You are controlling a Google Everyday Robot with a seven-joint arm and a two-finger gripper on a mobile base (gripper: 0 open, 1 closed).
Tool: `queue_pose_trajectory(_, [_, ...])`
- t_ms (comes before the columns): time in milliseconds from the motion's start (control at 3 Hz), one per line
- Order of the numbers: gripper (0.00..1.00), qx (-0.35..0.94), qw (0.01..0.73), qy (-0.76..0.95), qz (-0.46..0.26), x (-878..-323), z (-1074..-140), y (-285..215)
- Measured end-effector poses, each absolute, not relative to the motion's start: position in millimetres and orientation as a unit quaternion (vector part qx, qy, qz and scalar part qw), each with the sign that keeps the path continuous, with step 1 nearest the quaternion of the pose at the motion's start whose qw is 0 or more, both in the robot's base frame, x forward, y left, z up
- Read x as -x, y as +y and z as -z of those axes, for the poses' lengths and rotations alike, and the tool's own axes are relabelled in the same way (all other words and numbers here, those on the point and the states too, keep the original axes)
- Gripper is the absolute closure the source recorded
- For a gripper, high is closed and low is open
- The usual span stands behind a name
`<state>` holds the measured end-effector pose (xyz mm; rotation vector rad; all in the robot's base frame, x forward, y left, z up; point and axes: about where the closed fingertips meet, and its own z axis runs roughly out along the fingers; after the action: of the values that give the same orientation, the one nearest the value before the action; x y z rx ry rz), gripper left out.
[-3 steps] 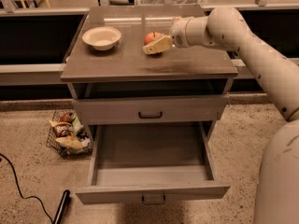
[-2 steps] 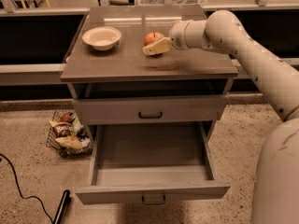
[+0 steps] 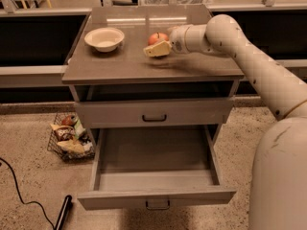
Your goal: Place apple into middle drawer
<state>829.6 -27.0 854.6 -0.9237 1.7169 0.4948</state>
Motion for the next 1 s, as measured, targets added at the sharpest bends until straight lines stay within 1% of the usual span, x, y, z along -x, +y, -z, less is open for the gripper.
queue_pose_trajectory(333, [0.42, 0.391, 0.528, 0.721, -0.221, -829.4, -847.3, -21.9])
queue_pose_trajectory(667, [0.66, 0.402, 0.531, 0.708, -0.236, -811.1, -857.9, -19.5])
queue_pose_trajectory(1000, [0.89, 0.429, 0.536, 0.684, -0.245, -765.3, -889.6, -22.7])
